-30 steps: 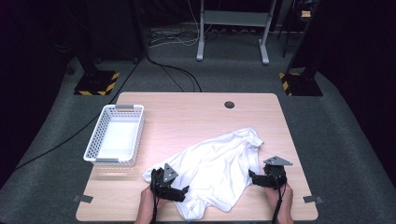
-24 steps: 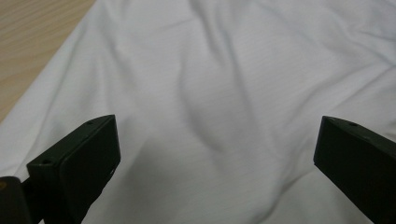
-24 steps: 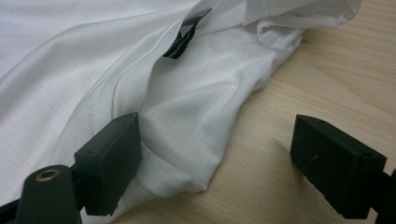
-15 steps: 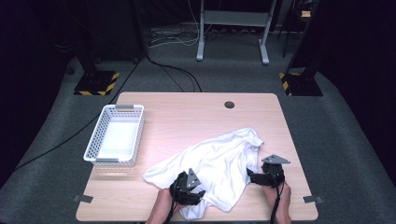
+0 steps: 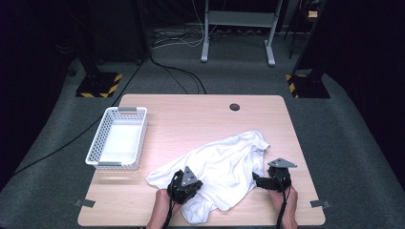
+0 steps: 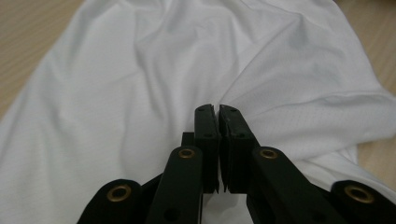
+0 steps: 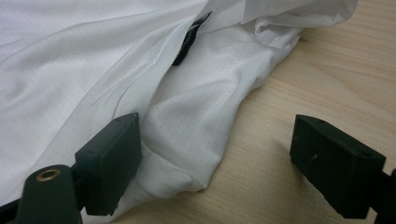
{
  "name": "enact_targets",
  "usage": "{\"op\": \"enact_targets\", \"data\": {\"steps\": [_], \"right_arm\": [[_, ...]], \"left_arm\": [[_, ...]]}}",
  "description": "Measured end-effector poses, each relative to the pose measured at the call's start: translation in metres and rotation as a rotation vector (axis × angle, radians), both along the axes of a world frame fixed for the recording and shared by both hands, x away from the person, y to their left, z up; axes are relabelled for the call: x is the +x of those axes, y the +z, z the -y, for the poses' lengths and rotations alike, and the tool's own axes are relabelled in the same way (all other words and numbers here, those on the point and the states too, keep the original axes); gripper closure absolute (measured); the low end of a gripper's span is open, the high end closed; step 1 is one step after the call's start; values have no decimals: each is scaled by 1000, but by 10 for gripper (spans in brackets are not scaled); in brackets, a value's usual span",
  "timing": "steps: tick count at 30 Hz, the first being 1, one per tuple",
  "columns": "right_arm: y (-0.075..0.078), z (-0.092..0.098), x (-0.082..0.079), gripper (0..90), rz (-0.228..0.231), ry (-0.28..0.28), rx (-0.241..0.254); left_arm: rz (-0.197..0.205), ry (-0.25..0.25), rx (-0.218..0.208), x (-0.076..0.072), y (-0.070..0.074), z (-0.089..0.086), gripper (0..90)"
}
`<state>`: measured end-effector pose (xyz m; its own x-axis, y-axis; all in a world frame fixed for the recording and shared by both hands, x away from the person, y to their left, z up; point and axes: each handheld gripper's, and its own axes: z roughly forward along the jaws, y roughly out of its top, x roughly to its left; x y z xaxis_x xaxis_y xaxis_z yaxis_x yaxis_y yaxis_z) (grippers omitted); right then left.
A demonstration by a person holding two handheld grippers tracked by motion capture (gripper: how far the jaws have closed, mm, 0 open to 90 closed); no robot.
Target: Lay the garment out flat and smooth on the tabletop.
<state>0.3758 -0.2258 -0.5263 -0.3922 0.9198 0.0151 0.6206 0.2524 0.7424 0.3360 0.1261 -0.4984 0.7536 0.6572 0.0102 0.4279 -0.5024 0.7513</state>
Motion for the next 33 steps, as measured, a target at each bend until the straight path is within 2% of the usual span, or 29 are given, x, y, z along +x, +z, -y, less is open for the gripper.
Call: {"op": "enact_targets", "data": {"steps": [1,2,3,4,7,8,9,10,11,12,16,18,20,25,28,33], "right_arm": [[0,0,0,158,0,0,0],[0,0,0,158,0,-1,0],[0,0,0,158,0,-1,0],[0,0,0,158,0,-1,0],[0,0,0,158,0,-2,0],[0,0,0,158,0,-2,-1],[0,0,0,158,0,-4,0],[0,0,0,158,0,-4,0],[0,0,0,158,0,-4,0],[0,0,0,157,0,-4,0],[0,0,0,157,0,-4,-1],[0,0,0,157,0,-4,0],[0,0,0,157,0,-4,-1],[0,0,0,160,0,-2,-1],[0,3,-2,187,4,11,0],[0,15,-11,191,4,5,1]], "left_arm": [[7,43,-14,5,3,-9,862],[7,43,-14,5,3,-9,862],[19,97,-17,10,6,-20,862],[28,127,-16,13,7,-26,862],[52,250,5,22,8,-49,862],[52,250,5,22,8,-49,861],[63,326,26,26,7,-63,860],[63,326,26,26,7,-63,857],[49,370,19,29,3,-74,850],[36,383,22,30,0,-78,805],[9,403,22,30,-13,-81,496],[6,398,19,29,-15,-81,427],[4,392,4,27,-20,-81,408],[16,417,-22,20,-23,-79,394],[42,436,-30,7,-26,-68,395],[68,426,-26,-5,-28,-53,394]]}}
